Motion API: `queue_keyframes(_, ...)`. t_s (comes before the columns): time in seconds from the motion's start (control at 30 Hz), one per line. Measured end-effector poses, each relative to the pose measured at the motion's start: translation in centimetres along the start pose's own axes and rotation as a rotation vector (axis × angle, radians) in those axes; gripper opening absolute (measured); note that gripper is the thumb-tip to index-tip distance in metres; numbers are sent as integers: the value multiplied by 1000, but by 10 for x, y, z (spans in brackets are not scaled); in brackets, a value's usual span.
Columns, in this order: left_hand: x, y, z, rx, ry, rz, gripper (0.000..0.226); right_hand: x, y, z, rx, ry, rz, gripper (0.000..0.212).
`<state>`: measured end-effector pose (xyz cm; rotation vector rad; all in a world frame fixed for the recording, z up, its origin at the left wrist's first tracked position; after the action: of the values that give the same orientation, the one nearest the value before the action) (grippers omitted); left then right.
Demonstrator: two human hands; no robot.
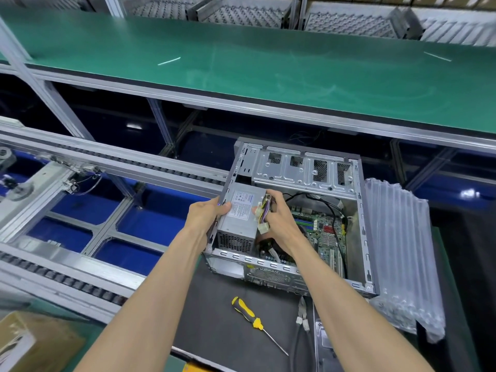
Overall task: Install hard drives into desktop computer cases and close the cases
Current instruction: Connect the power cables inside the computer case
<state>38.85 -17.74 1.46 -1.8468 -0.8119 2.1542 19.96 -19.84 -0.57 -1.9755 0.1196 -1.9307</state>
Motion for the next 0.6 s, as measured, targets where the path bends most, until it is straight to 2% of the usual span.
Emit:
queue_keyframes(0.1,-1,1,0,-16,11,5,38,2,5,2,-12,-67,-18,48)
queue_keyframes(0.33,0,1,-3,56,-45,-30,50,2,3,-3,20,-16,-67,47)
queue_keyframes(0.6,-4,7,0,94,-12,-36,25,0,9,-7,25,48,-42,39)
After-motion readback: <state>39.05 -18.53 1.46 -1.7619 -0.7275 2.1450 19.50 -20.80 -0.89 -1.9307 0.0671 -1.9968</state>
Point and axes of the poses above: each hand's wrist, its own y-axis towards the middle knuckle, its own z-axis out of the palm, x = y × z, the point moved 3 cm from there along y, towards the middle knuckle, and after that the axes turned 3 degrees about -y, right-handed, at the moved point
